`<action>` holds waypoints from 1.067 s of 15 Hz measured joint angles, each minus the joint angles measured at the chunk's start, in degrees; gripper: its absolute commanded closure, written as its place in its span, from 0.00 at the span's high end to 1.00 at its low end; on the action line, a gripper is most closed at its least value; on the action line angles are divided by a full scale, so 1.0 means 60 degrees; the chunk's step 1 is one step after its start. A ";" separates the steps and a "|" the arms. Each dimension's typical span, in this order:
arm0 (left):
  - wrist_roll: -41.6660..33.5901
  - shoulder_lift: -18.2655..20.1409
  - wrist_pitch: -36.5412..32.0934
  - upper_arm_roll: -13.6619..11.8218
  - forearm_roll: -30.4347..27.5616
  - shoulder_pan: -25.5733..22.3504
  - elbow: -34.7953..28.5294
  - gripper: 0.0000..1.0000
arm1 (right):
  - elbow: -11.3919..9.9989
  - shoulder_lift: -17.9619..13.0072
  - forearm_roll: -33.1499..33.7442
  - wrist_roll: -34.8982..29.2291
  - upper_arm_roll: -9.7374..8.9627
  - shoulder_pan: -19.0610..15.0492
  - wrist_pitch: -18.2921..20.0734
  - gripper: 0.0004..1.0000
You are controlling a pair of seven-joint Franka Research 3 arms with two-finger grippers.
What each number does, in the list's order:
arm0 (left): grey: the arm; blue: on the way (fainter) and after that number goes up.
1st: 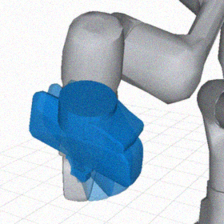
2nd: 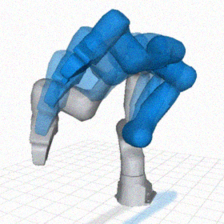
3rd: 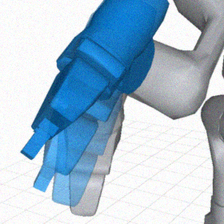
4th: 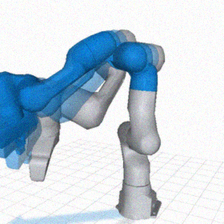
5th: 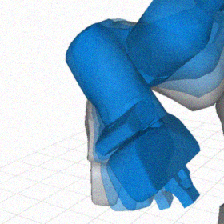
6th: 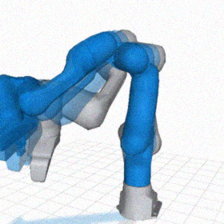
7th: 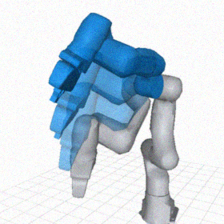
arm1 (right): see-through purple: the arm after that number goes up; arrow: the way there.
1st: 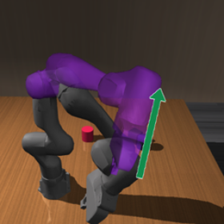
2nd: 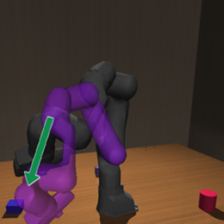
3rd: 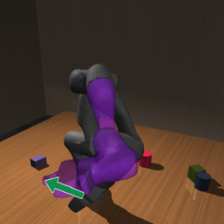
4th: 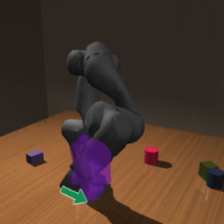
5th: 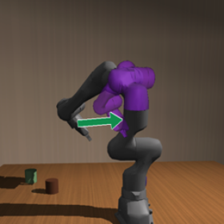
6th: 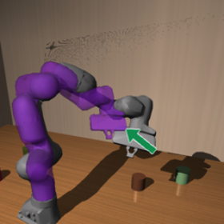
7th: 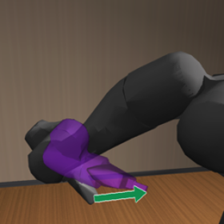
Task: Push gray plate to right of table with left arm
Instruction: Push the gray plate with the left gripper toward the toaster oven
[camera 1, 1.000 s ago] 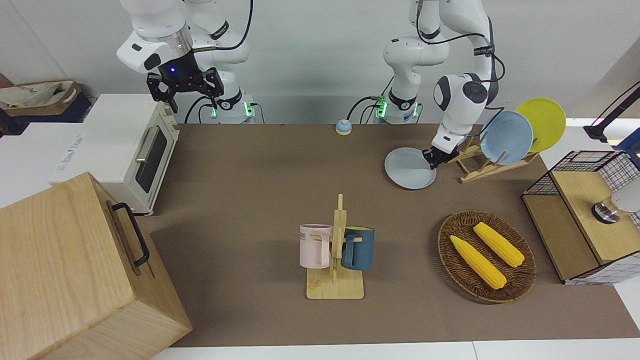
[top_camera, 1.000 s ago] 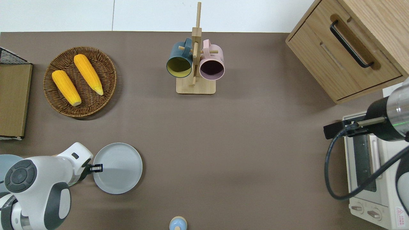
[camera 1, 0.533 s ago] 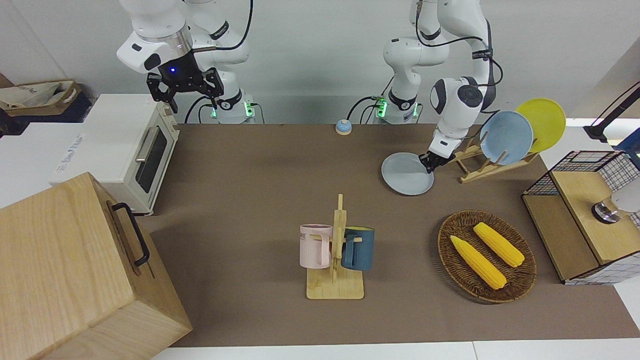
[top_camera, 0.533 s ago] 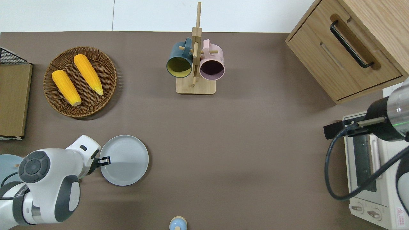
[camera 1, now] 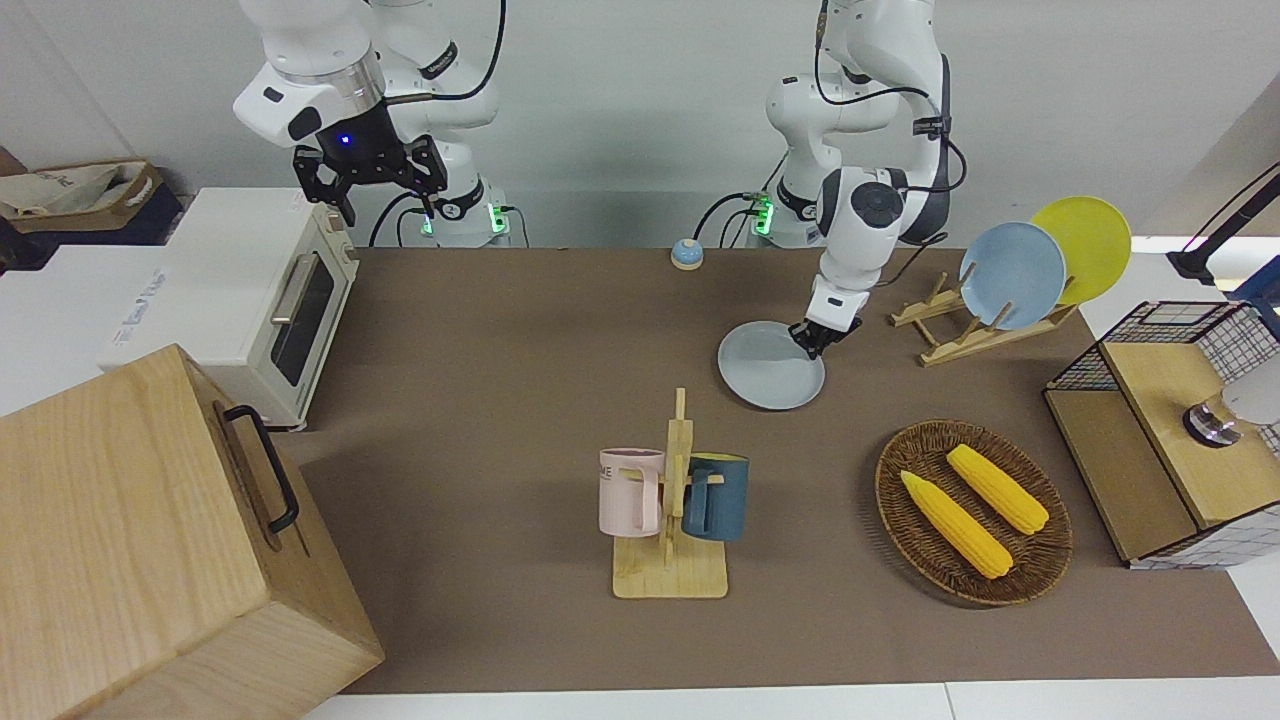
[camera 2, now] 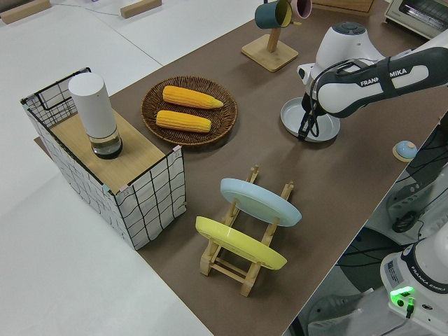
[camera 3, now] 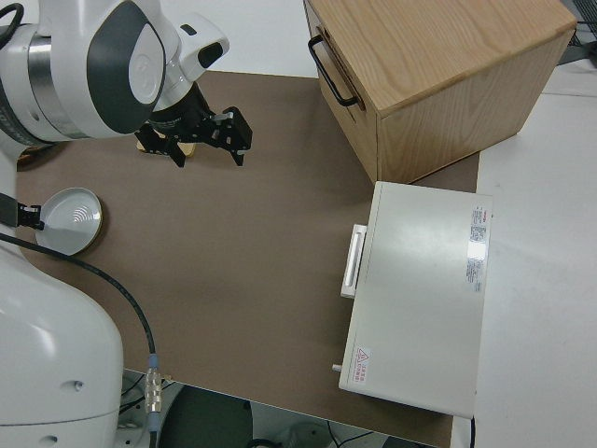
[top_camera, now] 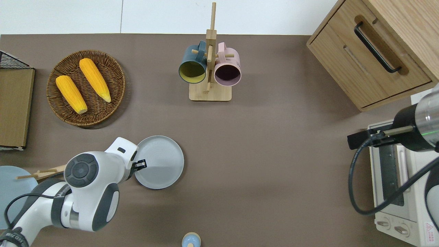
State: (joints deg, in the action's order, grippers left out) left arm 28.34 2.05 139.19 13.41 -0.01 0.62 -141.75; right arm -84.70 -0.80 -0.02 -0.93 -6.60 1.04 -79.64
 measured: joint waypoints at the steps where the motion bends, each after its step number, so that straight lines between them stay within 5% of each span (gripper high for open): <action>1: 0.0448 -0.0118 0.0002 0.0283 0.0035 0.0033 0.0125 0.00 | 0.0000 0.0000 0.0000 0.0000 0.0000 0.0000 0.0000 0.98; 4: 0.1841 -0.0487 0.0006 0.0787 0.0105 0.0554 0.0560 0.00 | 0.0000 0.0000 0.0000 0.0000 0.0000 0.0000 0.0000 0.98; 16: 0.7772 -0.2632 -0.0498 0.0848 0.1685 0.4146 0.3282 0.00 | 0.0000 0.0000 0.0000 0.0000 0.0000 0.0000 0.0000 0.98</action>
State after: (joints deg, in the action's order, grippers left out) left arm 74.97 -13.75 136.20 18.50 10.10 25.49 -122.06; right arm -84.70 -0.80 -0.02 -0.93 -6.60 1.04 -79.64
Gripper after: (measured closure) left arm 0.960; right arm 0.013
